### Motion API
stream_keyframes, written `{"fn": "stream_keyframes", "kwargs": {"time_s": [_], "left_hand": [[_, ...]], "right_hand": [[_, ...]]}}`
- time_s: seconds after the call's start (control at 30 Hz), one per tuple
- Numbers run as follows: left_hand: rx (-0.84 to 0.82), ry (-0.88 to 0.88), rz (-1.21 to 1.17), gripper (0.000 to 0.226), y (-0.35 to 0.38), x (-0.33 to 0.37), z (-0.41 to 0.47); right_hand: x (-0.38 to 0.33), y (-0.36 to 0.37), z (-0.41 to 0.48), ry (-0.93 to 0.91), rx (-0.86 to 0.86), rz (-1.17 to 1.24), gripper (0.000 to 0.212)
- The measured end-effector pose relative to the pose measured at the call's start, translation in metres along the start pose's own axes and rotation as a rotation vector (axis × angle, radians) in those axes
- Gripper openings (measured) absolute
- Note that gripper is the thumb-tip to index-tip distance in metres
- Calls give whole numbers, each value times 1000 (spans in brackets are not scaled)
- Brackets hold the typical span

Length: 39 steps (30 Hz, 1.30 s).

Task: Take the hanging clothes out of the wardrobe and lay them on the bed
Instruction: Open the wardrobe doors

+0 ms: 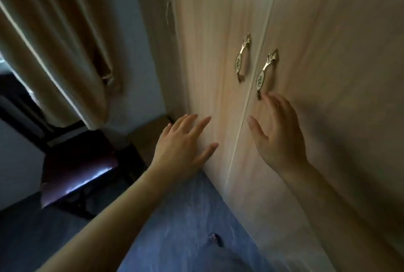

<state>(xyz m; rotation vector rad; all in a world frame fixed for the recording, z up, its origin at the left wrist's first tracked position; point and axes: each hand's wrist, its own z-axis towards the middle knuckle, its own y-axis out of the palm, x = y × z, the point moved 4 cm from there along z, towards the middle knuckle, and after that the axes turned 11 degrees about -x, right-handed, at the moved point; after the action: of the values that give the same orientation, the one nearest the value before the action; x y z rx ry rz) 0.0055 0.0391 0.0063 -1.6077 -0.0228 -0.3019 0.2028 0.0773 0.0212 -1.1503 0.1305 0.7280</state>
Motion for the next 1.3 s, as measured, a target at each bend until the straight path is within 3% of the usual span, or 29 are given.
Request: {"fn": "stream_keyframes", "kwargs": {"time_s": [0.1,0.23,0.43,0.7,0.87,1.07,1.2,1.3], "left_hand": [[12,60,-62,74,-22,-9,63],[120,201,-69,70,-47,-16,133],[323,576,-92,62,-61,-9,208],[569,985,-72,61,-43,-18,259],[543,1127,-118,58,-43,-22,277],[447,1178,-144,58,-47,-24,281],[316,1235,-201,63,-56,-30,270],[226,1397,-255,61,-63,-32,251]], "right_hand": [[9,2,35,70,160,72,62],[11,7,55,71,334,-7,56],[16,14,61,156,497,-72,46],[-1,45,85,477,745,56,55],[-10,62,94,624,955,43,53],[-32,71,89,699,1076,-25,58],[-63,77,71,723,1089,-110,64],[-95,81,49,744,1064,-169,60]]}}
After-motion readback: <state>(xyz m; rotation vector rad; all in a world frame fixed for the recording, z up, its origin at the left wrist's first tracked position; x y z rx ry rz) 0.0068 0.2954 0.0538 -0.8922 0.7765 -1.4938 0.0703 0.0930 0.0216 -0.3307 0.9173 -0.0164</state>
